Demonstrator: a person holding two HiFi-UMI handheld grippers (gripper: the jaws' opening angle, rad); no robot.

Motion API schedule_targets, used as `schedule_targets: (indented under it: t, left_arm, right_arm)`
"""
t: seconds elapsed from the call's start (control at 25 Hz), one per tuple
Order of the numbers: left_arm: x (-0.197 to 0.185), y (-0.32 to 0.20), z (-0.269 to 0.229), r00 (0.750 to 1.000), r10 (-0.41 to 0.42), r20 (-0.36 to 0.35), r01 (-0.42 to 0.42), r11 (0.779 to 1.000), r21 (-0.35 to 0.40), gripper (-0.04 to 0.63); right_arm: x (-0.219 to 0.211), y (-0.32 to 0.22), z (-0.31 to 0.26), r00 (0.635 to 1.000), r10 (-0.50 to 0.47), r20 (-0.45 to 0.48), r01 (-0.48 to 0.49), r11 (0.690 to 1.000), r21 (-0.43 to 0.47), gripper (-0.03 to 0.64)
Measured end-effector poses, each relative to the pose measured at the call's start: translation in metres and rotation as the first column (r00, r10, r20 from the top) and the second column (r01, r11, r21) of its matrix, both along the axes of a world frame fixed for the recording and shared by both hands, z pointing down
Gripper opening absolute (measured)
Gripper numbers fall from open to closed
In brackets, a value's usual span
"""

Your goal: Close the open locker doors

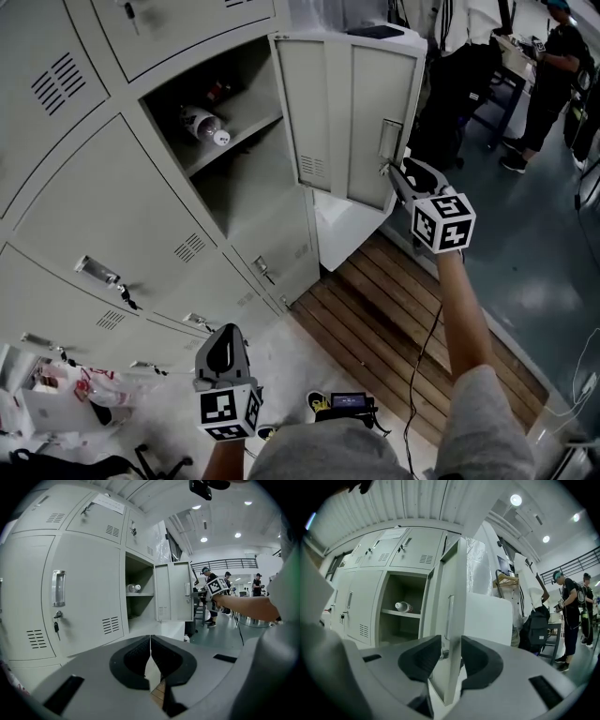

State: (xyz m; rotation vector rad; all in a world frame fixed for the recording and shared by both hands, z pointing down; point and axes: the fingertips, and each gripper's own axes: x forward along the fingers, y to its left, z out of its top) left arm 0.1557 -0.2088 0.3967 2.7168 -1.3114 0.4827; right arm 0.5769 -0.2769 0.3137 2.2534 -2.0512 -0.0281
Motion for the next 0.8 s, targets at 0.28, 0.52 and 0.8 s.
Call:
schedule_targets:
  t: [0.28, 0.52, 0.8]
  left_arm:
    - [-0.012, 0.012, -0.002, 1.000, -0.022, -0.002, 0.022, 1.000, 0.008, 0.012]
    - [-0.025, 0.017, -0.005, 0.999, -0.042, -0.010, 0.042, 0.999, 0.015, 0.012]
    - [-0.031, 0.023, -0.009, 0.998, -0.057, -0.015, 0.057, 0.998, 0.024, 0.012]
  right_arm:
    - [-0.002, 0.001, 0.009, 1.000, -0.027, -0.005, 0.027, 0.999, -0.026, 0.141]
    - [-0.004, 0.006, 0.009, 1.000, -0.019, 0.009, 0.019, 1.000, -0.008, 0.141]
    - [-0.005, 0.001, 0.005, 0.997, -0.054, 0.061, 0.054, 0.999, -0.003, 0.141]
